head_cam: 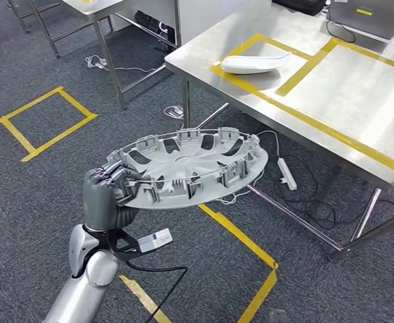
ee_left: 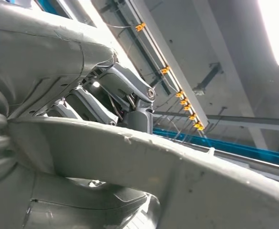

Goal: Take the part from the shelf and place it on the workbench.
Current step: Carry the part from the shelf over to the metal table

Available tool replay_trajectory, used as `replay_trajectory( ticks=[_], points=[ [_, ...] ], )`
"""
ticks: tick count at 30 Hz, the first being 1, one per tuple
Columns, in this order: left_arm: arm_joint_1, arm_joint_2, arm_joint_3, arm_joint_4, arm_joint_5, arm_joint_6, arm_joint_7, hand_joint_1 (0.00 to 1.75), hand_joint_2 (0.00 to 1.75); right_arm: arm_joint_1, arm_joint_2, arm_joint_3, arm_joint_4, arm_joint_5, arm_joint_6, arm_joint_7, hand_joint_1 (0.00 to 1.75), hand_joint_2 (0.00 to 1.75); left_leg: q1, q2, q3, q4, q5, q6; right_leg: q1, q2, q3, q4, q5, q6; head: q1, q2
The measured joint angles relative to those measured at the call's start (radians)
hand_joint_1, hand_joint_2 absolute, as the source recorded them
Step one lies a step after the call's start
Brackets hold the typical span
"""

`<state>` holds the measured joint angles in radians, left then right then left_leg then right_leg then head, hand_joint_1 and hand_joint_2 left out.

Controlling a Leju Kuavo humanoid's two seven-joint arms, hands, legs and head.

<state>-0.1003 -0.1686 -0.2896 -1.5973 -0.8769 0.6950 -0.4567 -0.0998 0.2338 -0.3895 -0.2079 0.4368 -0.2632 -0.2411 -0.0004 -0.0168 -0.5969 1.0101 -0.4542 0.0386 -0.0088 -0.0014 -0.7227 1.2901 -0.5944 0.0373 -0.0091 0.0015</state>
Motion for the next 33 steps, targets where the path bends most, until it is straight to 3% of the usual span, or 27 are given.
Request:
replay_trajectory(
  ticks=[2, 3, 4, 9, 10, 12, 13, 14, 15, 16, 18, 19, 20, 24, 26, 28, 29, 30, 31, 33],
  points=[
    [0.001, 0.000, 0.000, 0.003, -0.003, 0.000, 0.001, 1.75, 1.75, 0.000, 0.000, 0.000, 0.000, 0.000, 0.000, 0.000, 0.00, 0.00, 0.001, -0.007, 0.019, 0.000, -0.014, -0.006, -0.002, 0.001, 0.042, -0.128, 0.095, -0.001, 0.000, 0.000],
    [0.001, -0.001, 0.000, 0.004, -0.003, 0.000, 0.001, 1.75, 1.75, -0.001, 0.000, 0.000, 0.001, 0.000, 0.000, 0.000, 0.00, 0.00, 0.000, -0.009, 0.025, 0.002, -0.020, -0.011, -0.002, 0.004, 0.070, -0.192, 0.128, -0.002, 0.001, 0.000],
    [0.000, -0.001, 0.000, 0.004, -0.003, 0.000, 0.001, 1.75, 1.75, -0.002, 0.000, 0.000, 0.001, 0.000, 0.000, 0.001, 0.00, 0.00, -0.001, -0.011, 0.027, 0.003, -0.025, -0.016, -0.002, 0.006, 0.091, -0.238, 0.142, -0.006, 0.001, 0.000],
    [-0.004, -0.002, 0.000, 0.005, -0.004, 0.001, 0.002, 1.75, 1.75, -0.001, 0.001, 0.000, 0.001, -0.001, 0.000, 0.001, 0.00, 0.00, 0.000, -0.007, 0.020, 0.027, -0.050, -0.042, -0.002, 0.010, 0.121, -0.276, 0.126, -0.034, -0.005, 0.000],
    [-0.005, -0.001, 0.000, 0.005, -0.005, 0.001, 0.003, 1.75, 1.75, -0.002, 0.001, 0.000, 0.001, -0.001, 0.000, 0.001, 0.00, 0.00, 0.001, -0.002, 0.002, 0.067, -0.070, -0.048, -0.005, 0.008, 0.128, -0.279, 0.123, -0.040, -0.007, 0.000],
    [-0.007, -0.001, -0.001, 0.007, -0.005, 0.001, 0.004, 1.75, 1.75, -0.003, 0.002, 0.000, 0.000, -0.002, 0.001, 0.000, 0.00, 0.00, 0.004, 0.005, -0.069, 0.201, -0.120, -0.056, -0.004, 0.005, 0.141, -0.280, 0.113, -0.048, -0.012, 0.000],
    [-0.007, 0.000, -0.001, 0.008, -0.005, 0.001, 0.005, 1.75, 1.75, -0.003, 0.001, 0.000, 0.000, -0.002, 0.002, 0.000, 0.00, 0.00, 0.005, 0.006, -0.106, 0.263, -0.136, -0.058, -0.004, 0.004, 0.148, -0.280, 0.107, -0.050, -0.012, 0.000],
    [-0.007, 0.000, 0.000, 0.010, -0.005, 0.001, 0.007, 1.75, 1.75, -0.003, 0.001, 0.000, 0.000, -0.004, 0.003, 0.000, 0.00, 0.00, 0.006, 0.006, -0.132, 0.298, -0.133, -0.059, -0.003, 0.003, 0.155, -0.280, 0.102, -0.051, -0.012, 0.000],
    [-0.007, 0.000, 0.000, 0.012, -0.005, 0.001, 0.008, 1.75, 1.75, -0.002, 0.001, -0.001, 0.000, -0.005, 0.005, 0.000, 0.00, 0.00, 0.007, 0.007, -0.139, 0.291, -0.108, -0.058, -0.003, 0.003, 0.165, -0.280, 0.095, -0.050, -0.012, 0.000],
    [-0.007, 0.001, 0.000, 0.014, -0.006, 0.001, 0.010, 1.75, 1.75, -0.002, 0.001, -0.001, 0.000, -0.006, 0.006, 0.000, 0.00, 0.00, 0.007, 0.007, -0.126, 0.245, -0.064, -0.055, -0.003, 0.003, 0.175, -0.280, 0.088, -0.049, -0.012, 0.000],
    [-0.008, 0.000, -0.001, 0.016, -0.007, 0.001, 0.012, 1.75, 1.75, -0.002, 0.002, -0.001, 0.000, -0.007, 0.009, 0.000, 0.00, 0.00, 0.004, 0.011, -0.074, 0.111, 0.019, -0.046, -0.001, 0.004, 0.194, -0.280, 0.073, -0.042, -0.012, 0.000],
    [-0.010, 0.000, -0.002, 0.017, -0.007, 0.001, 0.012, 1.75, 1.75, -0.003, 0.002, -0.001, 0.000, -0.007, 0.009, 0.000, 0.00, 0.00, 0.002, 0.013, -0.052, 0.059, 0.034, -0.041, 0.001, 0.003, 0.199, -0.279, 0.067, -0.037, -0.012, 0.000],
    [-0.012, 0.000, -0.002, 0.017, -0.008, 0.001, 0.012, 1.75, 1.75, -0.004, 0.002, -0.001, 0.000, -0.008, 0.010, 0.000, 0.00, 0.00, 0.000, 0.014, -0.039, 0.032, 0.033, -0.037, 0.003, 0.002, 0.200, -0.280, 0.062, -0.032, -0.011, 0.000],
    [-0.015, -0.001, -0.002, 0.020, -0.013, 0.000, 0.016, 1.75, 1.75, -0.006, 0.002, -0.001, 0.000, -0.009, 0.011, 0.000, 0.00, 0.00, 0.002, 0.010, -0.026, 0.009, 0.016, -0.018, 0.003, -0.001, 0.192, -0.270, 0.043, -0.011, -0.009, 0.000],
    [-0.017, -0.002, -0.003, 0.020, -0.013, 0.000, 0.016, 1.75, 1.75, -0.007, 0.002, -0.001, 0.000, -0.009, 0.012, 0.000, 0.00, 0.00, 0.005, 0.009, -0.019, 0.003, 0.011, -0.009, 0.003, 0.000, 0.139, -0.179, 0.002, -0.005, -0.007, 0.000],
    [-0.017, -0.002, -0.004, 0.022, -0.014, 0.000, 0.015, 1.75, 1.75, -0.006, 0.002, -0.001, 0.000, -0.011, 0.013, 0.000, 0.00, 0.00, 0.004, 0.010, -0.012, 0.003, 0.001, -0.002, 0.002, 0.001, 0.051, -0.038, -0.041, -0.001, -0.006, 0.000],
    [-0.017, -0.002, -0.004, 0.024, -0.015, 0.000, 0.016, 1.75, 1.75, -0.005, 0.002, -0.001, 0.000, -0.012, 0.014, 0.000, 0.00, 0.00, 0.004, 0.009, -0.006, 0.003, -0.004, -0.002, 0.002, 0.001, 0.016, 0.006, -0.042, 0.001, -0.006, 0.000],
    [-0.017, -0.002, -0.005, 0.026, -0.017, 0.000, 0.016, 1.75, 1.75, -0.003, 0.002, -0.001, 0.000, -0.013, 0.015, 0.000, 0.00, 0.00, 0.004, 0.009, 0.002, 0.003, -0.011, -0.002, 0.002, 0.000, 0.001, 0.012, -0.021, 0.002, -0.006, 0.000],
    [-0.016, -0.002, -0.005, 0.028, -0.019, 0.000, 0.016, 1.75, 1.75, -0.002, 0.002, -0.001, 0.000, -0.014, 0.016, 0.000, 0.00, 0.00, 0.004, 0.008, 0.013, 0.003, -0.018, -0.004, 0.001, 0.000, 0.007, -0.026, 0.021, 0.002, -0.006, 0.000],
    [-0.017, -0.002, -0.006, 0.030, -0.022, 0.000, 0.016, 1.75, 1.75, -0.003, 0.002, -0.001, 0.000, -0.015, 0.017, 0.000, 0.00, 0.00, 0.002, 0.009, 0.036, 0.003, -0.035, -0.010, 0.001, -0.006, 0.057, -0.159, 0.112, 0.000, -0.006, 0.000]
  ],
)
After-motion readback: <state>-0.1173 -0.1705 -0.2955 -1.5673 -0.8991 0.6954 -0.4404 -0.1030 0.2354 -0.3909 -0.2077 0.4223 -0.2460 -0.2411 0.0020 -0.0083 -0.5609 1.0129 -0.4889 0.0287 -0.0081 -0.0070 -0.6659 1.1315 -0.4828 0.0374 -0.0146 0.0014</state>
